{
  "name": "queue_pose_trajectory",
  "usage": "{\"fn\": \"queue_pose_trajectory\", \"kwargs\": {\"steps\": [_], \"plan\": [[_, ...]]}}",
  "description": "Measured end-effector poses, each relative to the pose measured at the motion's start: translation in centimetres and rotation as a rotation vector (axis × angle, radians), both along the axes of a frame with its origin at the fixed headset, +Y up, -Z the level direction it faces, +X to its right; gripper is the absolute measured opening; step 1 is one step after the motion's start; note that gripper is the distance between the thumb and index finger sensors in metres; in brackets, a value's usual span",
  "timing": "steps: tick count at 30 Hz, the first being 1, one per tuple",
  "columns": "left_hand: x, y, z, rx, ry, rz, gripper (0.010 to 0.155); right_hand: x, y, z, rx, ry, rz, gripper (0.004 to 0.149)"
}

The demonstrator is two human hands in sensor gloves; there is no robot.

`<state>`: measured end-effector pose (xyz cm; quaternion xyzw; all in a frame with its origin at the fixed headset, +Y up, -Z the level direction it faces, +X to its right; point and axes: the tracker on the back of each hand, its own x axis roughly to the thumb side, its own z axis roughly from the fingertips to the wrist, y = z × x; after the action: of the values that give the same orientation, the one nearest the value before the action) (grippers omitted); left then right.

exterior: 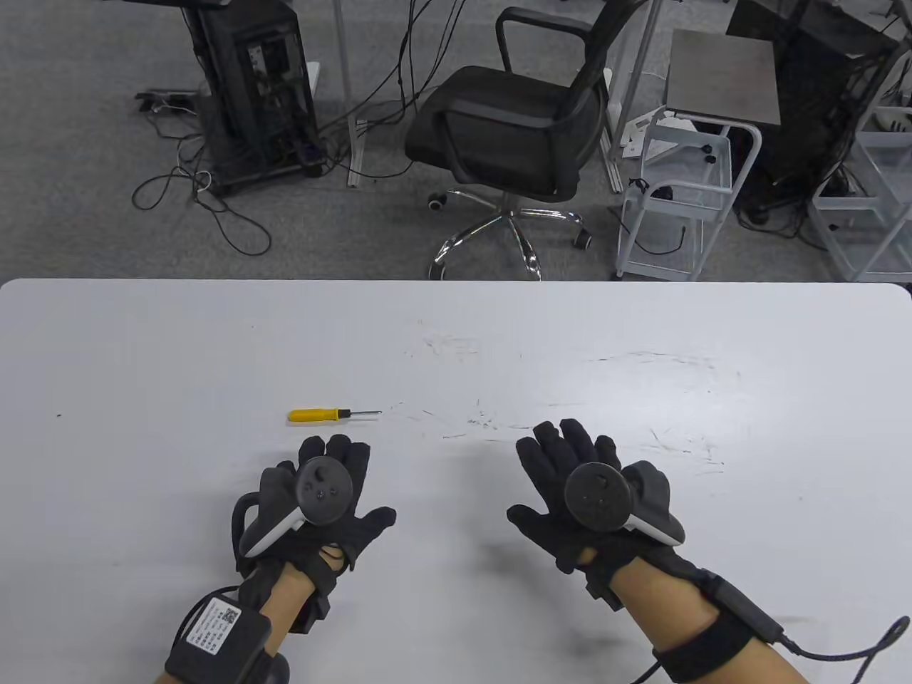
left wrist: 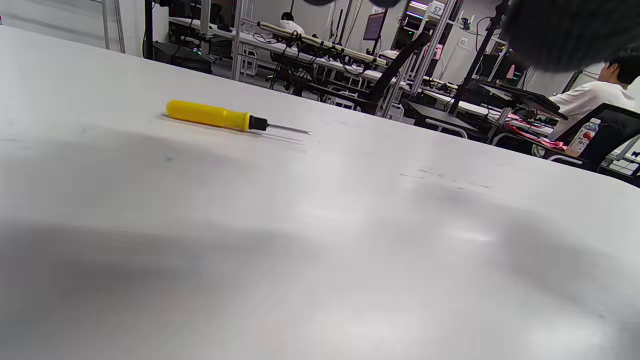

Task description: Separate screwdriver from screwdriver handle

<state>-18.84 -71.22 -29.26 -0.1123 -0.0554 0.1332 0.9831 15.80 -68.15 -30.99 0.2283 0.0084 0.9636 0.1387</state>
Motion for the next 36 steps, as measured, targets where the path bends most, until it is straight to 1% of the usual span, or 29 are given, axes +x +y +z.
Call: {"fn": "queue_pose_trajectory", "kwargs": {"steps": [12,18,27,32,36], "plan": [[0.1,0.0,0.0,0.004,0.000,-0.006,0.092,0.1,0.1,0.0,-0.002,0.000,-0.006,0.085],[0.3,-0.3,-0.1,0.005,0.007,-0.020,0.090,0.0,0.1,0.0,-0.001,0.007,-0.002,0.085],[0.4,-0.4,-0.3,0.059,0.023,-0.049,0.085,0.0,0.1,-0.1,0.006,0.013,-0.012,0.084],[-0.7,-0.3,-1.4,0.080,0.063,-0.070,0.081,0.0,-0.1,-0.1,0.001,0.012,-0.010,0.084],[-2.5,-0.1,-3.2,0.077,0.115,-0.058,0.077,0.1,-0.3,-0.3,-0.007,0.005,-0.005,0.084]]}}
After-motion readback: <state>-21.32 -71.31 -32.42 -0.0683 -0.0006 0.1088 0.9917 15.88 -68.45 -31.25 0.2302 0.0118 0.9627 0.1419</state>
